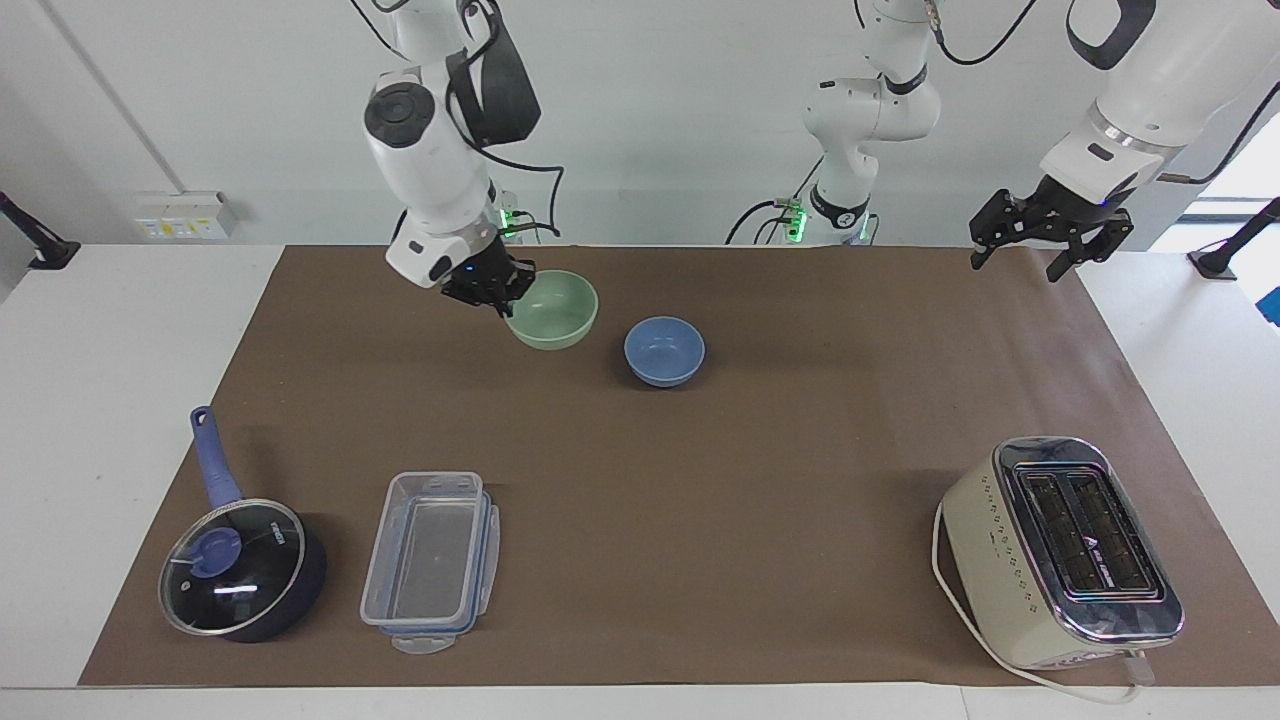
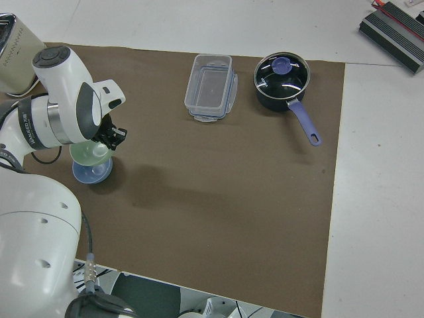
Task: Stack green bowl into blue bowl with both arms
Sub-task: 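Lift the green bowl with the right gripper and carry it over the blue bowl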
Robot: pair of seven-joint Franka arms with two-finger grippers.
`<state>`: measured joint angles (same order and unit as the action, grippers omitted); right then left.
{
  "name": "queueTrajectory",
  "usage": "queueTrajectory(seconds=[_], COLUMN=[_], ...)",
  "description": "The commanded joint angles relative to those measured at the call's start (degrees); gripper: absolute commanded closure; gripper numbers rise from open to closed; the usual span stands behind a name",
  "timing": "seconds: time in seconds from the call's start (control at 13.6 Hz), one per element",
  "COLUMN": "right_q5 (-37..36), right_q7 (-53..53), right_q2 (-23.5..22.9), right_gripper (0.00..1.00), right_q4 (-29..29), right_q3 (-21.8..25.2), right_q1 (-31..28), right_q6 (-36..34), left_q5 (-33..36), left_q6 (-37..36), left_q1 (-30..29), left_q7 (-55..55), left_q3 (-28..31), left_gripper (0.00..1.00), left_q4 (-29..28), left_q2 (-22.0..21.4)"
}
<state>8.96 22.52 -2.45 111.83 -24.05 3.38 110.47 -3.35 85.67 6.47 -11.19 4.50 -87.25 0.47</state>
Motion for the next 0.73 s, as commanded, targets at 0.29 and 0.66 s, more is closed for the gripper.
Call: queueTrajectory(seconds=[0.29, 0.66], right_q5=[1.0, 1.1], right_q7=[3.6, 1.8], right_q2=[-0.6, -1.0], right_gripper=[1.00, 1.00], right_q4=[4.4, 7.6], right_q3=[0.1, 0.1], right_q1=[5.1, 5.8], right_q6=[6.3, 11.1], left_q5=[0.8, 0.8], left_q6=[-0.1, -0.1], left_q1=[-0.5, -0.6], left_q7=[-0.2, -0.2], left_q3=[-0.5, -0.5], left_gripper=[0.00, 0.00], left_q4=[-0.6, -0.5], left_q2=[-0.8, -0.8])
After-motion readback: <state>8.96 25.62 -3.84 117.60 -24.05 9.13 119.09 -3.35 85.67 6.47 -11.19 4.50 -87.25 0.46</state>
